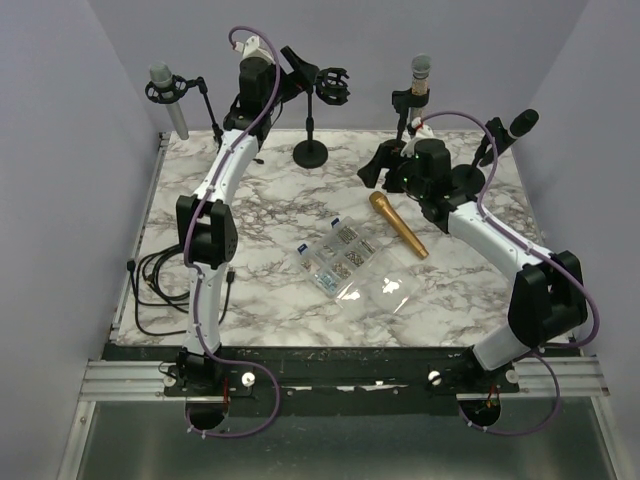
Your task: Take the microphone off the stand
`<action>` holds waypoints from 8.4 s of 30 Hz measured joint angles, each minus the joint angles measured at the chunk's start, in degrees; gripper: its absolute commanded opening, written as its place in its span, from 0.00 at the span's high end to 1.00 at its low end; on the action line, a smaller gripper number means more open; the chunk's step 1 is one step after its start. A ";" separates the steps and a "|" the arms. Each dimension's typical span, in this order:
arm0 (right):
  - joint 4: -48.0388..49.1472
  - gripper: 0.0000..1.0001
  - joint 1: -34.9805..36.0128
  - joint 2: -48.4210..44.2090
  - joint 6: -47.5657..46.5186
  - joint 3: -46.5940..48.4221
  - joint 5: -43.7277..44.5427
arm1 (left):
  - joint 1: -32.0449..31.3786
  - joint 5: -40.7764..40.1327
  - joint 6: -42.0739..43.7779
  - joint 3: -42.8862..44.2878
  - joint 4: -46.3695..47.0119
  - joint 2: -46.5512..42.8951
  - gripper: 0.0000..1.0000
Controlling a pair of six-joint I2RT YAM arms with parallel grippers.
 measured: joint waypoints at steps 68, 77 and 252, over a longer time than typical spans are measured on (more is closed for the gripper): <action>-0.15 0.11 0.37 20.37 1.42 26.14 1.09 | -0.74 -0.81 -8.87 10.29 -10.71 9.31 0.41; -3.15 0.11 2.62 34.58 -5.03 59.98 5.07 | 1.57 6.38 -5.16 9.81 -20.63 5.51 0.14; -2.45 0.05 4.92 -10.75 -1.18 2.54 -7.41 | 14.80 -1.05 16.26 -37.18 -45.46 -53.88 1.00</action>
